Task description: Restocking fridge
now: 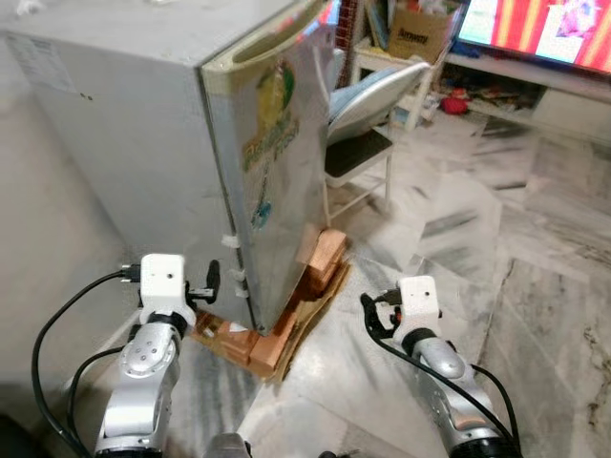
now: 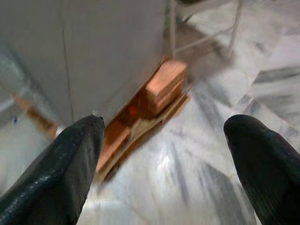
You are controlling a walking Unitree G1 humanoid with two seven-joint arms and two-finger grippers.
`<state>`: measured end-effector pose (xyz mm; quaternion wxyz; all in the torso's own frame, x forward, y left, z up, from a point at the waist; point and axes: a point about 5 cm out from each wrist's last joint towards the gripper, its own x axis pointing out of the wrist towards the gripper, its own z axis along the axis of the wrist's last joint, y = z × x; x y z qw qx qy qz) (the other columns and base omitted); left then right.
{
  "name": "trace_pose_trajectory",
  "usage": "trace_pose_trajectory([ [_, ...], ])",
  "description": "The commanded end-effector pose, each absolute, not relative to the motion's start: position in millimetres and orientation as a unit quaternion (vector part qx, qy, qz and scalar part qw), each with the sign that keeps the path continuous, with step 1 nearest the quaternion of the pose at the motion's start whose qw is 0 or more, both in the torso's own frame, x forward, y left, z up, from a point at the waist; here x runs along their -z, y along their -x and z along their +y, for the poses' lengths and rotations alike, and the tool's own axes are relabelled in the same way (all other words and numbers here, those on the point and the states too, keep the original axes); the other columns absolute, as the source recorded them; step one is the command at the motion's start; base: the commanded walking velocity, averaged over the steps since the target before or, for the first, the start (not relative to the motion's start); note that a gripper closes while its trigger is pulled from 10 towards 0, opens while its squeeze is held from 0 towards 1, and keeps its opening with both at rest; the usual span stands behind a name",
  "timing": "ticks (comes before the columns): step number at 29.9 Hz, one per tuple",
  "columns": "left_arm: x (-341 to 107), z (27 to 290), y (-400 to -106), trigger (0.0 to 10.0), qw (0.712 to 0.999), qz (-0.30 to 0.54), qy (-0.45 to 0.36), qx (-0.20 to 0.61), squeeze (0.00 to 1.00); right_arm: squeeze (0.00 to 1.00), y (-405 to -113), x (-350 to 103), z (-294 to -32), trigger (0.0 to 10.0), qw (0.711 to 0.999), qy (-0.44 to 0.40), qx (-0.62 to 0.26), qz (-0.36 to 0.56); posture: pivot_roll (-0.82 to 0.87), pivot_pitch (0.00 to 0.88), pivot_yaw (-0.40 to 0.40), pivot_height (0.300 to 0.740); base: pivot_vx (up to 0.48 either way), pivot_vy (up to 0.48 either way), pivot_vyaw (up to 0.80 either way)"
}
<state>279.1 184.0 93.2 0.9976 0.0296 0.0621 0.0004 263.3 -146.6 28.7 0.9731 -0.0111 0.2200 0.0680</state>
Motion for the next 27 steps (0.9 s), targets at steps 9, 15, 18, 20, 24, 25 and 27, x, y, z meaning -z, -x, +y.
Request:
trace_pose_trajectory([
  [9, -90.0, 185.1, -289.1, 10.0, 0.998, 0.064, -0.027, 0.007, 0.0, 0.0, -257.9, -25.1, -154.3, 10.0, 0.968, 0.002, -0.052, 0.244, 0.02, 0.075, -0.046, 0.74, 0.0, 0.0, 0.0],
  [15, -84.5, 186.1, -294.8, 10.0, 0.996, 0.081, -0.028, 0.013, 0.0, 0.0, -253.0, -24.2, -155.5, 10.0, 0.961, 0.01, -0.049, 0.272, 0.02, 0.081, -0.051, 0.74, 0.0, 0.0, 0.0],
  [18, -85.6, 185.6, -302.9, 10.0, 0.996, 0.082, -0.027, 0.022, 0.0, 0.0, -250.4, -25.6, -155.3, 10.0, 0.959, 0.013, -0.054, 0.279, 0.02, 0.09, -0.058, 0.74, 0.0, 0.0, 0.0],
  [20, -87.8, 184.0, -308.3, 10.0, 0.996, 0.08, -0.026, 0.029, 0.0, 0.0, -248.3, -26.4, -155.4, 10.0, 0.957, 0.013, -0.056, 0.284, 0.02, 0.096, -0.059, 0.74, 0.0, 0.0, 0.0],
  [24, -91.5, 173.0, -327.2, 10.0, 0.994, 0.084, -0.017, 0.066, 0.0, 0.0, -234.7, -25.0, -156.2, 10.0, 0.947, 0.015, -0.074, 0.312, -0.01, 0.12, -0.064, 0.74, 0.0, 0.0, 0.0],
  [25, -91.9, 171.2, -329.6, 10.0, 0.994, 0.084, -0.015, 0.073, 0.0, 0.0, -232.4, -24.8, -156.6, 10.0, 0.945, 0.015, -0.076, 0.316, -0.01, 0.12, -0.064, 0.74, 0.0, 0.0, 0.0],
  [27, -95.1, 164.0, -336.2, 10.0, 0.993, 0.083, -0.016, 0.084, 0.0, 0.0, -223.6, -22.8, -159.8, 10.0, 0.94, 0.017, -0.086, 0.331, -0.03, 0.127, -0.063, 0.74, 0.0, 0.0, 0.0],
])
